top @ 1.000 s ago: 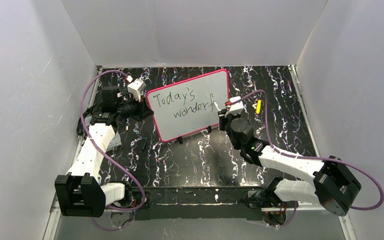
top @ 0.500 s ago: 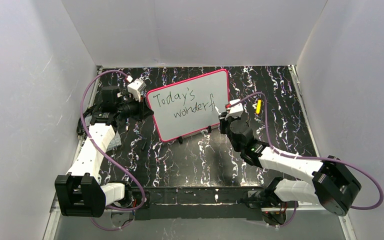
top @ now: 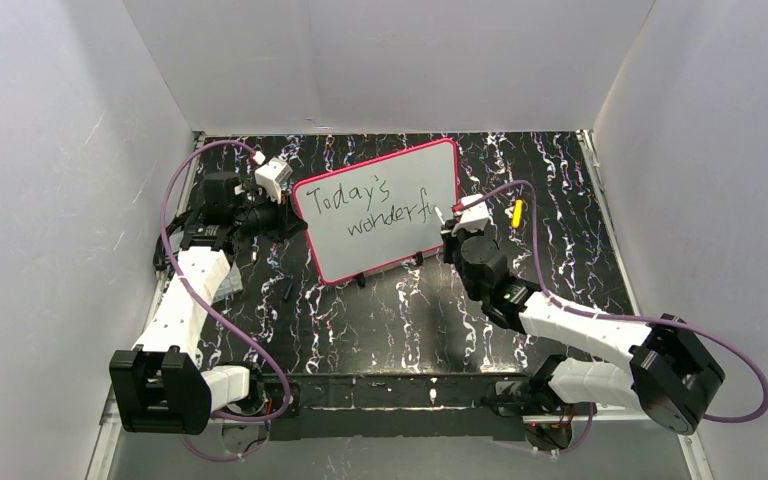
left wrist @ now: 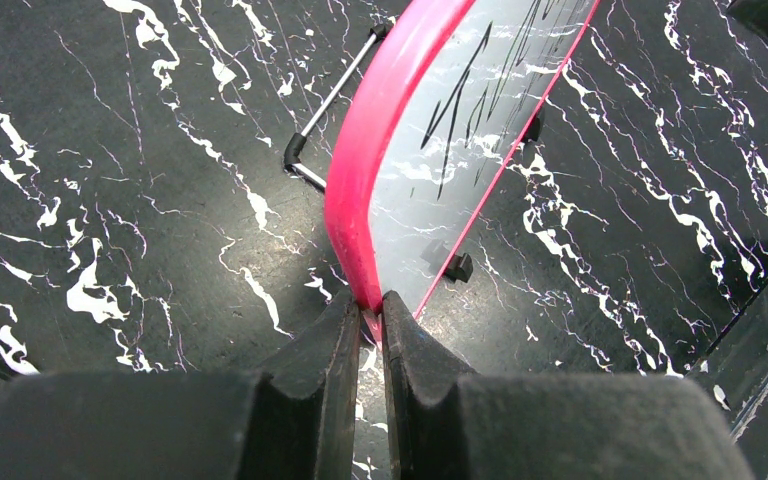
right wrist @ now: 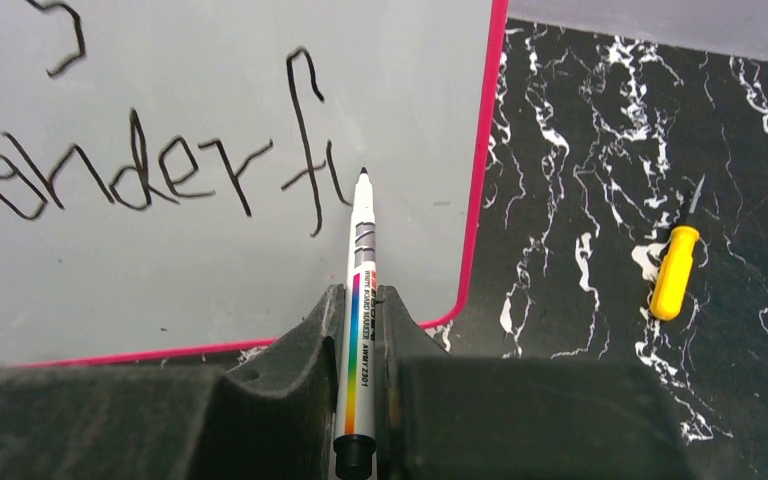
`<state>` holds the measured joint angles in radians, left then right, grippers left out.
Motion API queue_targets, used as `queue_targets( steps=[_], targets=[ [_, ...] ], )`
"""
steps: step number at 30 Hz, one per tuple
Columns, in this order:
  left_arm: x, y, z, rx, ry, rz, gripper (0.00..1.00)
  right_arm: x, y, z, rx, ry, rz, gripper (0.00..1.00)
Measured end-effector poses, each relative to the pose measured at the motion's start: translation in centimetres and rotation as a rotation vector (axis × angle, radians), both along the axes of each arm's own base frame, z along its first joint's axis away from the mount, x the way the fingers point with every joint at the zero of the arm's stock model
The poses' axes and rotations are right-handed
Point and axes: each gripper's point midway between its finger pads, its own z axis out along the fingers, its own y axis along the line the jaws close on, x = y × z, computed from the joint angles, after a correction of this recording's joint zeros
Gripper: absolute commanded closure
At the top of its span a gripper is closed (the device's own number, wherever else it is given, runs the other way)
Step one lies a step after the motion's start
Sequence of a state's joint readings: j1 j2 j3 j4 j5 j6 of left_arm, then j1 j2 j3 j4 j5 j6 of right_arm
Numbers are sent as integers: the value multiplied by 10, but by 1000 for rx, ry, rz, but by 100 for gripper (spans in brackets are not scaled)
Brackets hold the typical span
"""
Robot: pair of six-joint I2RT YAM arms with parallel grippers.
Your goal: Write a sentence on the whiteboard
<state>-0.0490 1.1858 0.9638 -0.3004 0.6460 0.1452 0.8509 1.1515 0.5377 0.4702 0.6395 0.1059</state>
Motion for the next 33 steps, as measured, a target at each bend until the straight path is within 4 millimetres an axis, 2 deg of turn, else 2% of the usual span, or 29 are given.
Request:
queue_targets(
  steps=[5, 11, 22, 33],
  targets=[
    [0, 0, 0, 0, 0, 0, 100, 5, 3, 19, 8, -37, -1, 99],
    [0, 0, 0, 0, 0, 0, 100, 6, 3, 23, 11, -47, -4, 99],
    [0, 0, 0, 0, 0, -1, 100, 5, 3, 18, 11, -35, -6, 99],
    [0, 0, 0, 0, 0, -1, 100, 0, 0, -3, 12, 12, -11, 99]
  ],
)
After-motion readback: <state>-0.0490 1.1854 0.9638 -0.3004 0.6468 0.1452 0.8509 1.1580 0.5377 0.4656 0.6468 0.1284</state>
